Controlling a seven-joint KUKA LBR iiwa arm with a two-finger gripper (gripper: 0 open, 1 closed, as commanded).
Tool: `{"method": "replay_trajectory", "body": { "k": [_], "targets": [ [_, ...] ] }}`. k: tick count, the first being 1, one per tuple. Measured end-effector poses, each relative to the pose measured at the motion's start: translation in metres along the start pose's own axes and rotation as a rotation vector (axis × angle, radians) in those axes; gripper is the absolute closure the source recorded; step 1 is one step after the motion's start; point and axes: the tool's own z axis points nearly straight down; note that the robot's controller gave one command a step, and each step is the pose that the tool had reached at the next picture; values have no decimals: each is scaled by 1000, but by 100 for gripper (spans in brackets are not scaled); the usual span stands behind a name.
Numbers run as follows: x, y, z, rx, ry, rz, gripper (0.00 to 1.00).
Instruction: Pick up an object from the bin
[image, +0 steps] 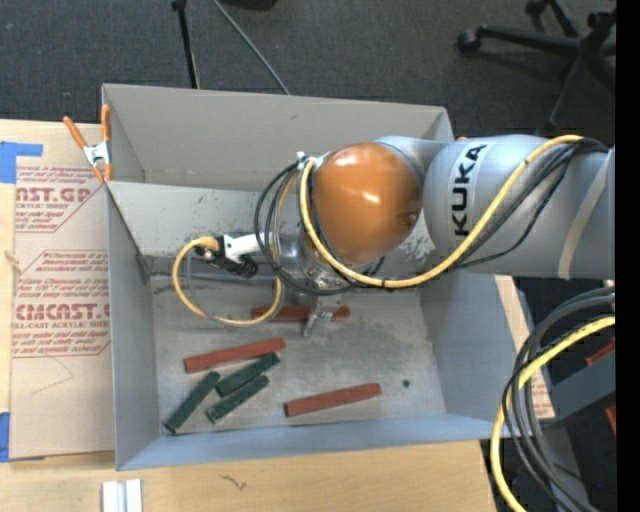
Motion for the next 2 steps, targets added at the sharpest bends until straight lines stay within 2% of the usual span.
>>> {"method": "replay_trajectory", "body": {
  "k": [1,2],
  "targets": [
    [-3,-4,-44,1,1,-15,100],
    [-11,26,-144,1,6,-12,100]
  ]
}}
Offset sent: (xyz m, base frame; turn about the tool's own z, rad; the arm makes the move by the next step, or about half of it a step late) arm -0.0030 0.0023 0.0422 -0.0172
